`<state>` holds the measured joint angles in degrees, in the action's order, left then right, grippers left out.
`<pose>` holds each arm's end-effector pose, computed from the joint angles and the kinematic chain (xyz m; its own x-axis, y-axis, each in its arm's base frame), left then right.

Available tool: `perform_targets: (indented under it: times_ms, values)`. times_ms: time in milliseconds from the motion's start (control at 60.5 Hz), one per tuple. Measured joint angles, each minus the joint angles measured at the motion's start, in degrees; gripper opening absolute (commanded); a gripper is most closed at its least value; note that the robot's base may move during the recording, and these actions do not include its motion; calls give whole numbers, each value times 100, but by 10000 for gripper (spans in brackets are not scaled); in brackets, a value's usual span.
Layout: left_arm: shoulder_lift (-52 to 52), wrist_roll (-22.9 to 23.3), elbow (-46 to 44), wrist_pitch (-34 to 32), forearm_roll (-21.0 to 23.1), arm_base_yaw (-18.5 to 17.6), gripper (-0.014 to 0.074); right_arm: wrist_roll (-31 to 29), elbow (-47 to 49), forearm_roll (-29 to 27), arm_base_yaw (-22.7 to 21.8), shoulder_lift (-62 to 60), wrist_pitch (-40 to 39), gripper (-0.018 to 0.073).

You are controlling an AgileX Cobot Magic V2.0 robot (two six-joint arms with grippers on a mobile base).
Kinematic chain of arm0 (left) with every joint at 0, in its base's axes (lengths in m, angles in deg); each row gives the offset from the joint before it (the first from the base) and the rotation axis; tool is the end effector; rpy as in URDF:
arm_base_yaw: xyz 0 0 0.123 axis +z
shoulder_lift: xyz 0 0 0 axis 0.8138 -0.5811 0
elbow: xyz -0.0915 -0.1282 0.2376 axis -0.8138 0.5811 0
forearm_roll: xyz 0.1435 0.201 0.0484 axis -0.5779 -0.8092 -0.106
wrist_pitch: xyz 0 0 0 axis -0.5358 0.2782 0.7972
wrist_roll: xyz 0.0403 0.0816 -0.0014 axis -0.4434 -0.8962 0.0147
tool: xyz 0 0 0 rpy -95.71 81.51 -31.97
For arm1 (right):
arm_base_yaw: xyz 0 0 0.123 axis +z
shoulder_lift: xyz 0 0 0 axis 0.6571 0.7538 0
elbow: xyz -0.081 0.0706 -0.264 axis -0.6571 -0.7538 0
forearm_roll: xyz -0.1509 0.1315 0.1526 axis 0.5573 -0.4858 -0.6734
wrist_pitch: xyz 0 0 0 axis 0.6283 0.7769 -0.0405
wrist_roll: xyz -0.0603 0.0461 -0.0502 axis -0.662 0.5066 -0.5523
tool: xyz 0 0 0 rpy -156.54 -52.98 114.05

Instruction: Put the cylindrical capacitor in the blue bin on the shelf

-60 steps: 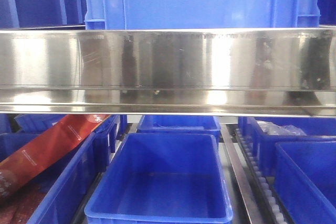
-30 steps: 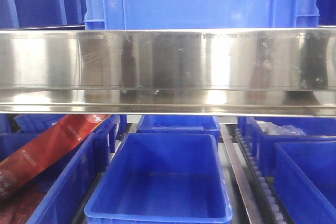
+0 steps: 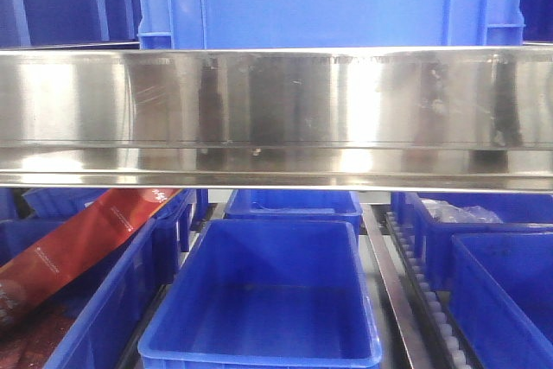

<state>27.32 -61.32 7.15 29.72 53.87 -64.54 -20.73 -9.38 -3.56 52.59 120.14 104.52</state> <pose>0.0531 -0.0101 0.3688 -0.2558 0.0378 -0.9660 0.1792 0.9838 -0.0090 0.1518 0.0360 0.3742 -0.3355 -0.0846 -0.9382 -0.2559 0.9667 0.0044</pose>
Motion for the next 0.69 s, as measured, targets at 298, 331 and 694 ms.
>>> perform_targets:
  times_ms: [298, 331, 694]
  values:
    - [0, 0, 290, -276, 9, -145, -111, 14, -1823, 12, 0, -2083, -306, -143]
    - [0, 0, 300, -286, 9, -149, -111, 14, -1944, 12, 0, -2315, -346, -143]
    - [0, 0, 300, -338, 9, -149, -111, 14, -2438, 24, 0, -3539, -865, -143]
